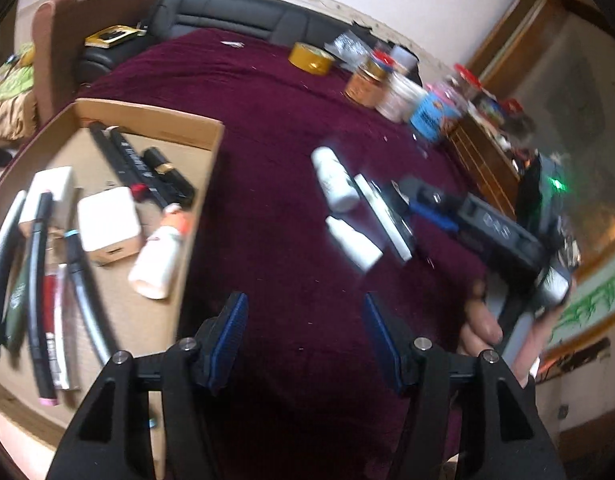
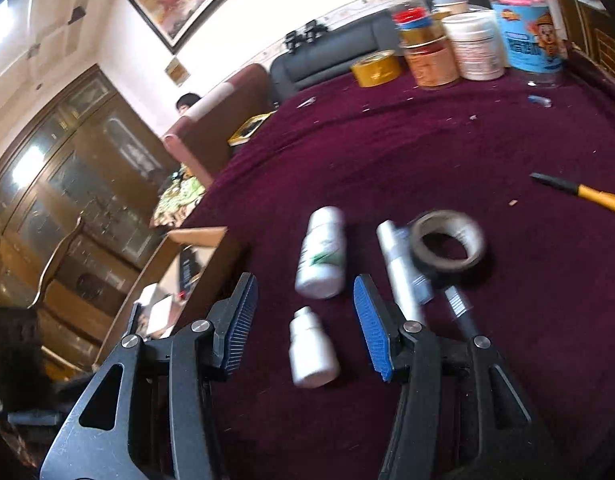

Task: Organize rigid objects
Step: 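Grasp the white dropper bottle with the left tool while the right tool reaches the white marker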

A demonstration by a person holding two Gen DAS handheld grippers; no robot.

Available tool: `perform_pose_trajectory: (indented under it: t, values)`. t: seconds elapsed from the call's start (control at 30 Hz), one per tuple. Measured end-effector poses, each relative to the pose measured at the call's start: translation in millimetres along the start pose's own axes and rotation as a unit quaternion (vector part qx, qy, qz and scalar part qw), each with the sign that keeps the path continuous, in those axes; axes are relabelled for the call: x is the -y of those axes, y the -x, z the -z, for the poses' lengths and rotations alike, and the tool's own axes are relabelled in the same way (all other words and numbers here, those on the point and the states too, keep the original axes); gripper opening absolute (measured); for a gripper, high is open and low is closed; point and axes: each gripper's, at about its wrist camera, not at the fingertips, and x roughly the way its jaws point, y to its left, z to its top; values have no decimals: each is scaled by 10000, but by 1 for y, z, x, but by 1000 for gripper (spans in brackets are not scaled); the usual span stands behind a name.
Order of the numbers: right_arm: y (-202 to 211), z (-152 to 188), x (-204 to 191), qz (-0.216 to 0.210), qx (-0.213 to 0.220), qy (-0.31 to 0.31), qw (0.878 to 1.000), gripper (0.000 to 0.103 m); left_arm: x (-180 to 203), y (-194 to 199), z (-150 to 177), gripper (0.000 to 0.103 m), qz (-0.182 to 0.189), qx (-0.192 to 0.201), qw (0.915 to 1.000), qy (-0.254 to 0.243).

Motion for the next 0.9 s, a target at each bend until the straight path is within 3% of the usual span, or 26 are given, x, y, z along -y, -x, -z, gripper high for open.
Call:
perform_pose_trajectory:
  t: [0.27,0.63,0.73,0.8,0.9]
  values:
    - [-1,4,24,-32,54,-349,9994,51,9,-31,-5,60,-100,-485,9987,90]
    - [-1,4,33,-100,62,-584,9982,51,49,-88,-36,60,83,-1002,9949,-72]
    - [2,5,33,-64,116,-595,9981,51,55,-111,-44,59,-191,-1045,9943,-78]
    - [2,5,34,-60,115,-600,9981,51,58,-121,-45,56,-338,-1121,9931,-72]
    - [1,5,33,-21,102,-592,9982,51,64,-121,-41,39,-595,-1049,9923,-286]
